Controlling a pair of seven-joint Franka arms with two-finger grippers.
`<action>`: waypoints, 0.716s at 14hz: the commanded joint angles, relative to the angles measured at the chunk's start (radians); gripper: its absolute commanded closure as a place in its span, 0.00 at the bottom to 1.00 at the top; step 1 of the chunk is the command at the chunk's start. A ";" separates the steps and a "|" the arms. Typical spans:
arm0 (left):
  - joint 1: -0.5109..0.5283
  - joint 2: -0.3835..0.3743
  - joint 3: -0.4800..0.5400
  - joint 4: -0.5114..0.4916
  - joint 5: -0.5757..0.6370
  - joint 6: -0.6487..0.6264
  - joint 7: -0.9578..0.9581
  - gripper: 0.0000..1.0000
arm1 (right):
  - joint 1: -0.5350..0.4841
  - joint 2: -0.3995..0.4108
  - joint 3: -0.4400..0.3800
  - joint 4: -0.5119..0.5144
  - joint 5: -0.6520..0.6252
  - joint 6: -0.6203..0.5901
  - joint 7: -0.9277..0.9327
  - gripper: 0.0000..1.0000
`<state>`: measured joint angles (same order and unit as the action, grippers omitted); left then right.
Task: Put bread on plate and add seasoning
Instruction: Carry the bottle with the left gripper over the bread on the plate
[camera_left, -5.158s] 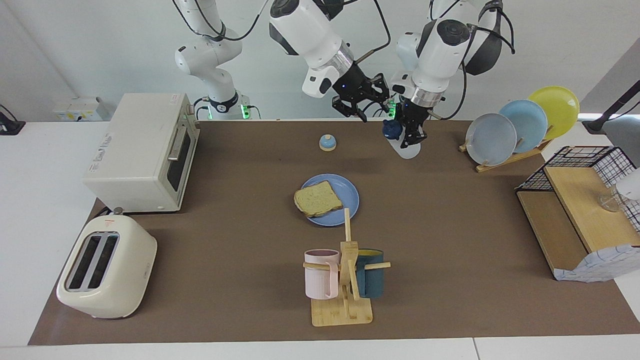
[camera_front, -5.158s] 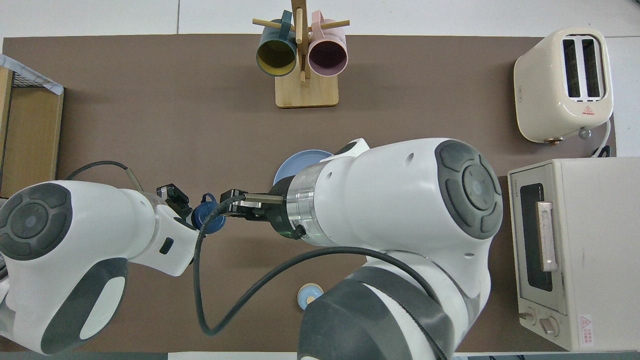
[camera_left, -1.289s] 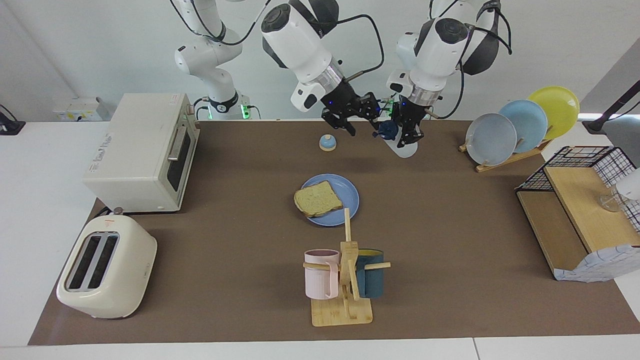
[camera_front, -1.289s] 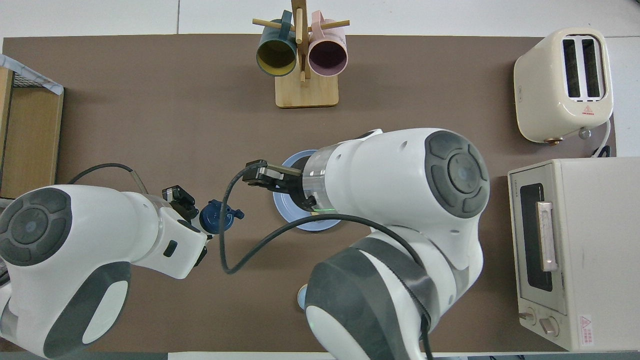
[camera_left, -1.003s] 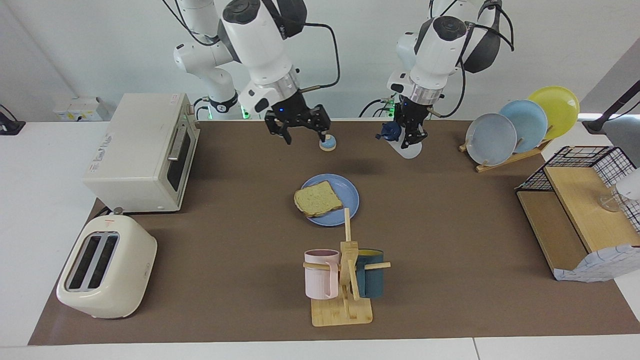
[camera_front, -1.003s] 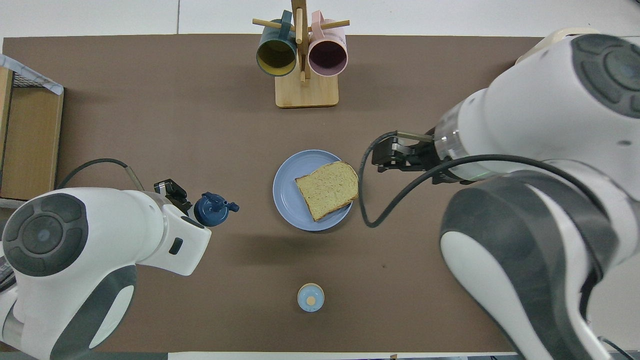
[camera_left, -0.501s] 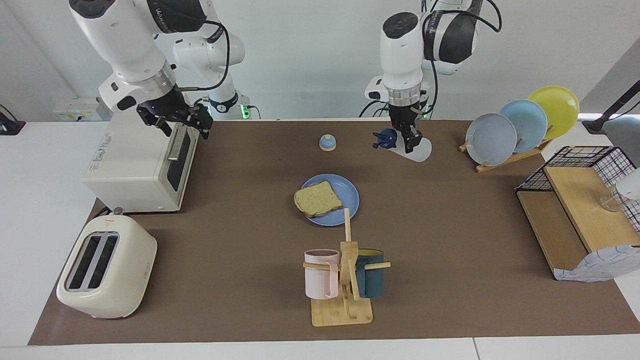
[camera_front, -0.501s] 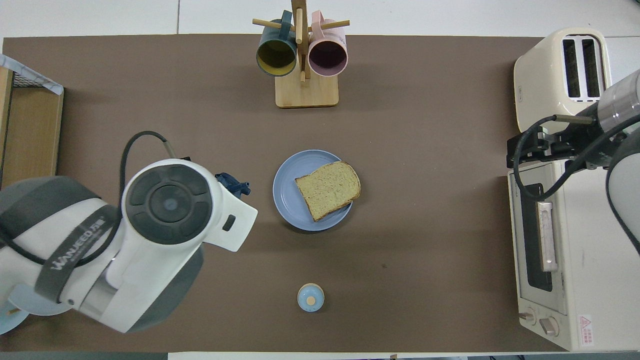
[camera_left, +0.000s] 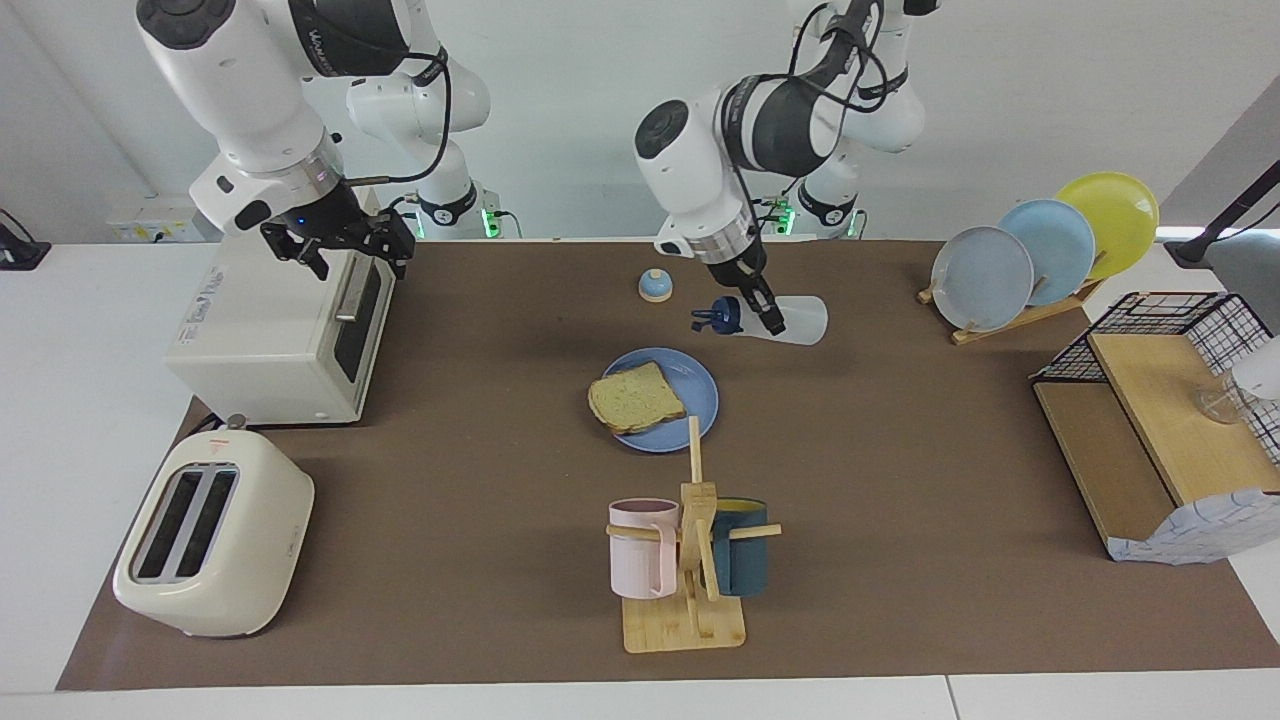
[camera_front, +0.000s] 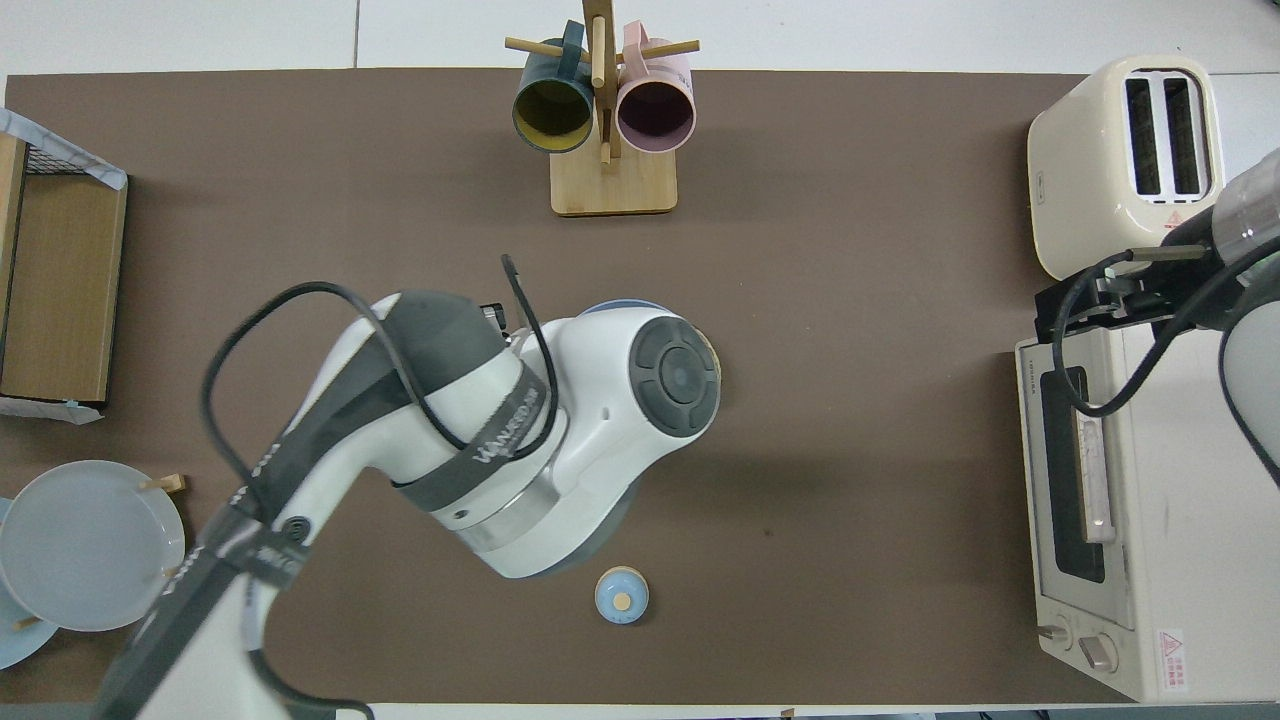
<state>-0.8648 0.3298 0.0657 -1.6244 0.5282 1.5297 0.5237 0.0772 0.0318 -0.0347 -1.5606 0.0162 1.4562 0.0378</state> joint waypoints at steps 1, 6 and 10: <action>-0.032 0.158 0.017 0.176 0.062 -0.120 -0.011 1.00 | -0.016 -0.027 0.010 -0.036 -0.012 0.018 -0.023 0.00; -0.083 0.179 0.016 0.178 0.217 -0.169 -0.011 1.00 | -0.017 -0.027 -0.040 -0.033 -0.004 0.013 -0.022 0.00; -0.118 0.377 0.019 0.309 0.335 -0.304 -0.010 1.00 | -0.014 -0.026 -0.053 -0.036 -0.028 0.079 -0.042 0.00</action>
<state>-0.9476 0.5465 0.0671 -1.4559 0.8039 1.3218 0.5124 0.0703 0.0300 -0.0937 -1.5666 0.0134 1.4926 0.0274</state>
